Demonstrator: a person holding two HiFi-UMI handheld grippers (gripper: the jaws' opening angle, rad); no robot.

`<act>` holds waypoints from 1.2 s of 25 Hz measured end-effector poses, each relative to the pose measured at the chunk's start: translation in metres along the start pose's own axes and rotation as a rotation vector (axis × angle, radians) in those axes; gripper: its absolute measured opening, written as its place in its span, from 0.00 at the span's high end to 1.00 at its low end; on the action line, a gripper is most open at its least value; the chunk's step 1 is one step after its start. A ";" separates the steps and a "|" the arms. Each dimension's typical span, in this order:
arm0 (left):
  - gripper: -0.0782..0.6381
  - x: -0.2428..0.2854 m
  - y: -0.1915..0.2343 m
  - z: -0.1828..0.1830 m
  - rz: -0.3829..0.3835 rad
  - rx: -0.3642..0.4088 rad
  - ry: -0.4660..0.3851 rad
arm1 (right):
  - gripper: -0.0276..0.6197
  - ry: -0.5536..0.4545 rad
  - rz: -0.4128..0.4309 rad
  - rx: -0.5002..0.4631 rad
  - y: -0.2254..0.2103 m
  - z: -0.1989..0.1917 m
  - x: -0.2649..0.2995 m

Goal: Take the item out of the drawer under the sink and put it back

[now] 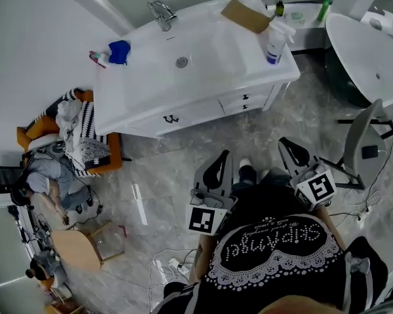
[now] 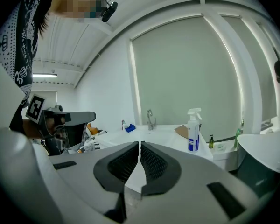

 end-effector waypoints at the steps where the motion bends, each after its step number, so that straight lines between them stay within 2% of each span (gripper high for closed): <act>1: 0.88 -0.001 0.002 -0.002 -0.011 0.004 0.007 | 0.92 0.002 -0.003 -0.001 0.003 -0.001 0.002; 6: 0.88 0.000 0.012 -0.004 -0.024 -0.013 0.010 | 0.92 -0.003 -0.025 -0.004 0.011 -0.001 0.008; 16: 0.88 0.019 0.016 -0.011 -0.036 -0.031 0.043 | 0.92 0.025 -0.047 0.029 -0.004 -0.006 0.014; 30: 0.88 0.084 0.004 -0.015 0.012 -0.044 0.034 | 0.92 0.073 0.011 0.012 -0.080 0.020 0.036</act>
Point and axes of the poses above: the fingertips, and each gripper's own axes: x forward along the fingers, y to its left, z out of its top, the point moved 10 cm from there along -x, backward along the fingers, and after that the axes turned 8 degrees about x, right-handed, at the moved point
